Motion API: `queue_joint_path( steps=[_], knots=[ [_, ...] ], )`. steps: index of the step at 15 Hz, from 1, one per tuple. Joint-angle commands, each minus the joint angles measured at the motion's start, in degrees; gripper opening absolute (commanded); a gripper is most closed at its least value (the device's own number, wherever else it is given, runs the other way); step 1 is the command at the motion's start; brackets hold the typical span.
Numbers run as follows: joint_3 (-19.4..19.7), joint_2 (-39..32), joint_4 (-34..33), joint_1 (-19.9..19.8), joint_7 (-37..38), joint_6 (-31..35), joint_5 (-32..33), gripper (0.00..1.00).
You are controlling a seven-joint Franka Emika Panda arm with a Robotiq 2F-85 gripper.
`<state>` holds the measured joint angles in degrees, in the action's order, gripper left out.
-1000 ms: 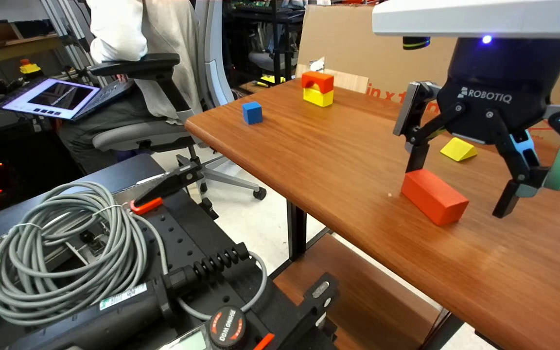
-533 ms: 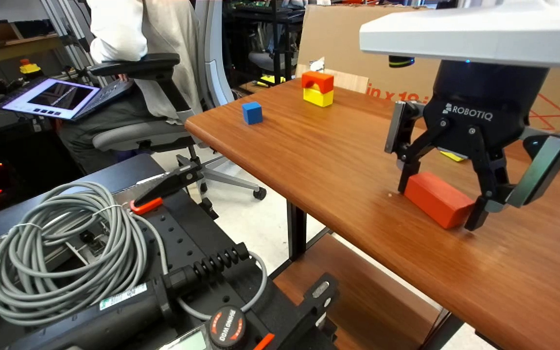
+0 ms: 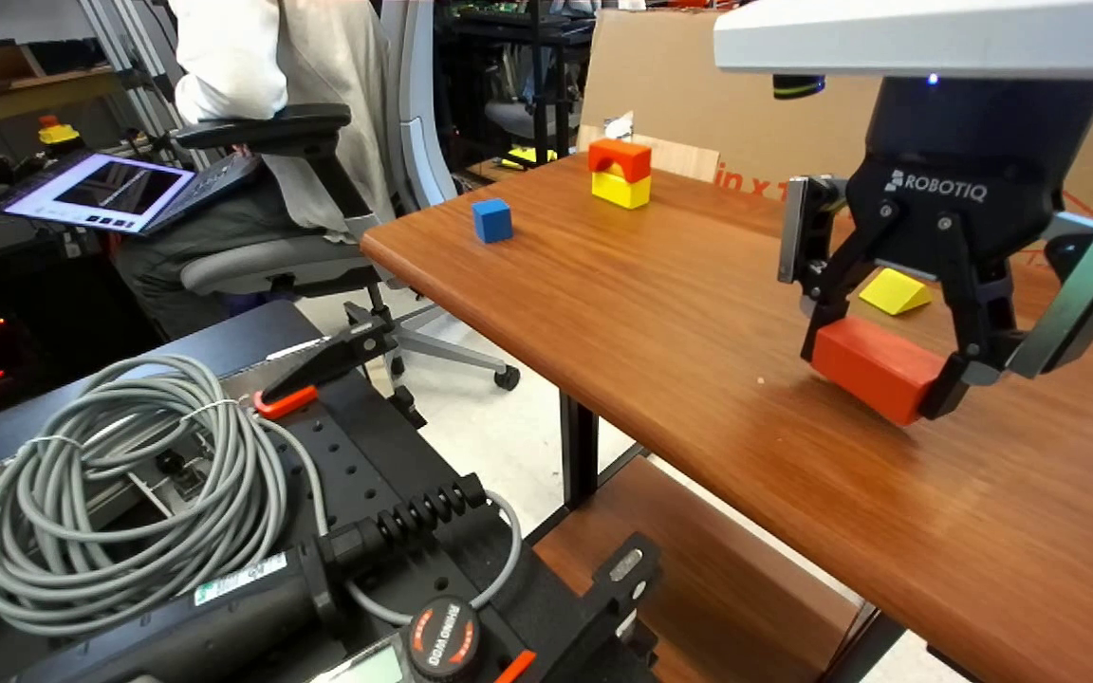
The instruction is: Stack the orange block on top of the other orange block
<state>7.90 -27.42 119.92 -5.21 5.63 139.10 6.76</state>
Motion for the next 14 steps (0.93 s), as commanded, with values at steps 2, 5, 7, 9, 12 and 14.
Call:
queue_joint_path(
  steps=[2,5,7,9,12,14],
  knots=[
    [-0.82,5.27,-0.13,1.54,0.84,-2.19,-0.48,0.43],
    [-2.34,8.15,-0.98,2.91,0.92,-3.64,-0.79,0.43],
    [-3.96,9.78,-2.18,3.65,-0.17,-6.67,-1.88,0.43],
    [-5.44,10.84,-3.71,4.59,-0.59,-10.28,-2.45,0.43],
    [-6.90,10.44,-7.61,6.28,0.62,-14.68,-2.26,0.43],
    [-7.80,9.69,-10.34,7.18,0.68,-17.32,-2.60,0.43]
  ],
)
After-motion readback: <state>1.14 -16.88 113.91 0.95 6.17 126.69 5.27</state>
